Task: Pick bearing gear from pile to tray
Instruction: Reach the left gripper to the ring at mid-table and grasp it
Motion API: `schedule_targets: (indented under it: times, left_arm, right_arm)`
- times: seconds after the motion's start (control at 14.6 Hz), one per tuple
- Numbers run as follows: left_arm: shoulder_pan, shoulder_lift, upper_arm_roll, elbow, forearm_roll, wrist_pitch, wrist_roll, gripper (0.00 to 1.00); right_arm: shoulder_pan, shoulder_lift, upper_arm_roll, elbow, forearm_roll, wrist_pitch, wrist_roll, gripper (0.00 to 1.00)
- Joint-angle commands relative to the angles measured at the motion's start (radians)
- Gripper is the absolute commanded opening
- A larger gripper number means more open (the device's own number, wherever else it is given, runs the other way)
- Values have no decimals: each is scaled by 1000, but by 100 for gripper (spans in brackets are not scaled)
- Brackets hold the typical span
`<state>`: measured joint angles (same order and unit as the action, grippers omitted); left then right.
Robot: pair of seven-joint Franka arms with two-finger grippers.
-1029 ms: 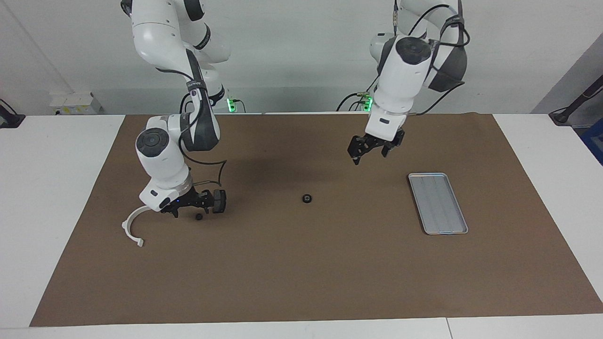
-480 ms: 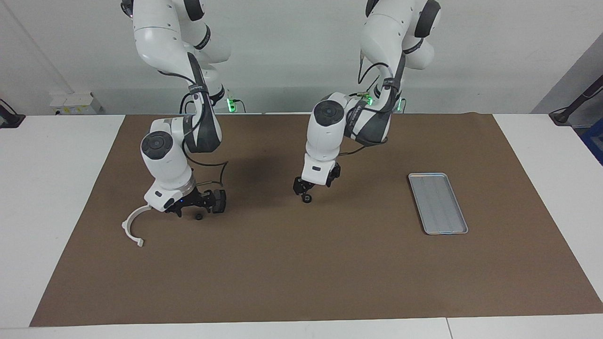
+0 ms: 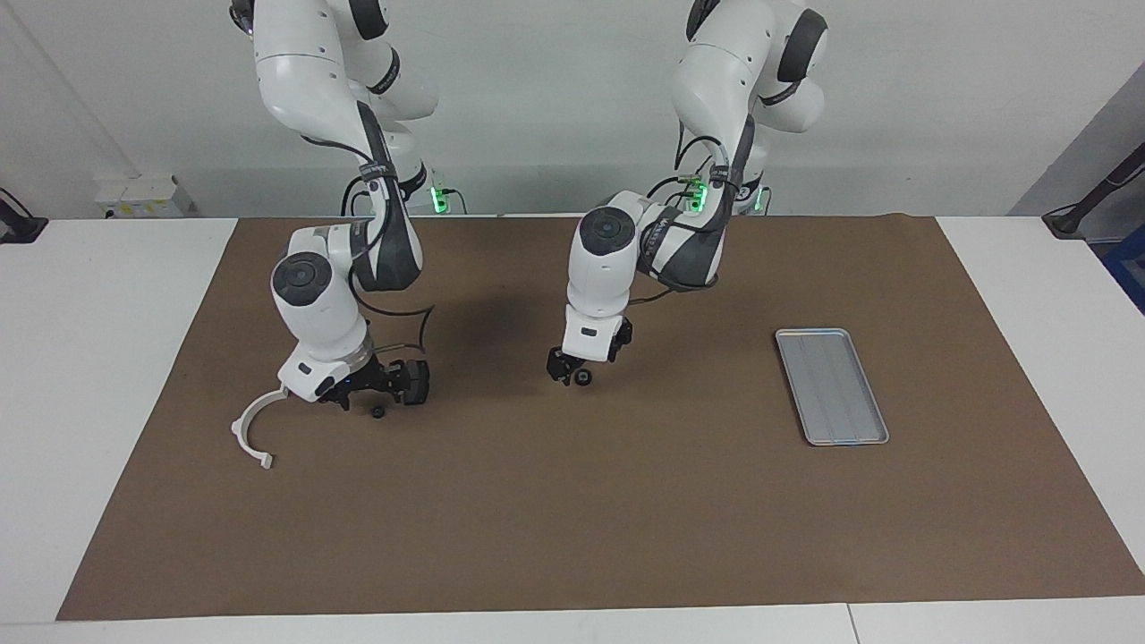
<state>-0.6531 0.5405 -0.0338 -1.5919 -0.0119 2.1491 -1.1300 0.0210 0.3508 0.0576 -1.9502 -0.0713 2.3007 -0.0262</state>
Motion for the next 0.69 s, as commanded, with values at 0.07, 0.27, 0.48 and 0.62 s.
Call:
schedule_targets:
  times: [0.07,0.27,0.48,0.62]
  left_arm:
    - [-25,27,18,-13,41,44,-20,100]
    - [-25,29,17,-19,50,57,-20,100]
    - [-29,29,18,-36,50,61,-22,96]
    - [-29,29,17,-37,50,58,-24,91]
  right_arm:
    - [-16,-7,11,-44,-2,62,-29,92]
    - [-19,-6,11,-45,-2,62,-31,92]
    - [-21,1,11,-46,-2,62,-43,74]
    - [-23,1,11,-46,-2,62,-44,55]
